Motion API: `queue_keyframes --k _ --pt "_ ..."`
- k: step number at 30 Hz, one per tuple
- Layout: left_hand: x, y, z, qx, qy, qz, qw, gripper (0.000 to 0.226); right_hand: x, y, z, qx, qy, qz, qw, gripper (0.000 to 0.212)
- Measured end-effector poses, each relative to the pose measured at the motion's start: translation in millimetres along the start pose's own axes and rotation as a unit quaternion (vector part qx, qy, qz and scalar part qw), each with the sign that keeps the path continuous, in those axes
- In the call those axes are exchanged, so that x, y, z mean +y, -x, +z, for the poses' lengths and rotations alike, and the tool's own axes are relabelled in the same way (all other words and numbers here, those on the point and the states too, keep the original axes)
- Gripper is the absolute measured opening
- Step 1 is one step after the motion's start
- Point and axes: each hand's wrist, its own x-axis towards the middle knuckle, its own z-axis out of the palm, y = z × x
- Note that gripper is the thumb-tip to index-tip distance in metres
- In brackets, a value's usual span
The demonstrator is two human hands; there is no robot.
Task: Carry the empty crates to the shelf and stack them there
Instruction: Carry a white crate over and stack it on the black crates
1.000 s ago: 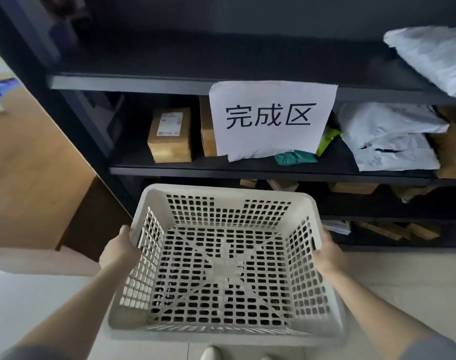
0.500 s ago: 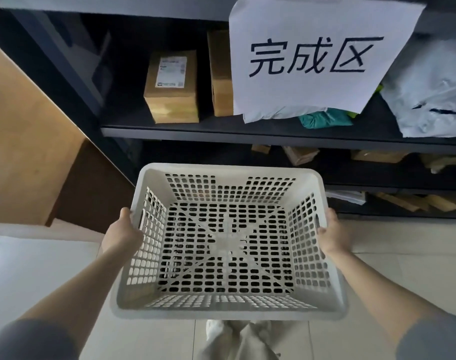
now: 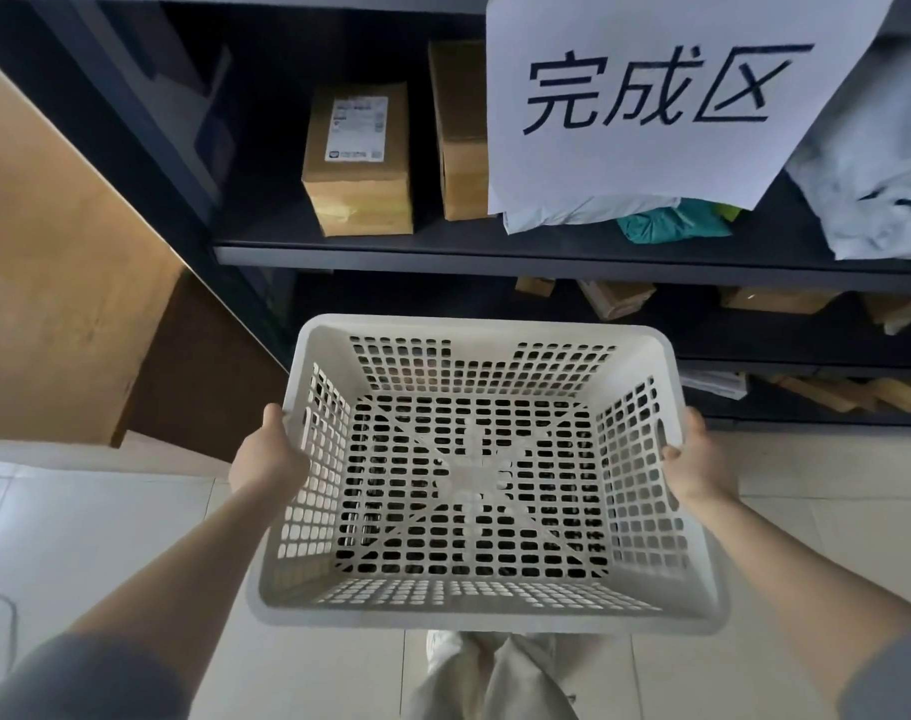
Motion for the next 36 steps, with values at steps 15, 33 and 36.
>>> queue_keyframes --k 15,33,36 --pt "2 -5 15 0.008 0.002 0.013 1.000 0.058 8 3 7 0.035 0.034 0.018 0.999 0.064" --pt "115 59 -55 0.036 -0.056 0.246 0.967 0.078 -43 46 -82 0.088 0.242 -0.222 0.940 0.066" --pt "137 90 -62 0.051 -0.065 0.295 0.952 0.071 -41 56 -109 0.116 0.247 -0.249 0.929 0.064"
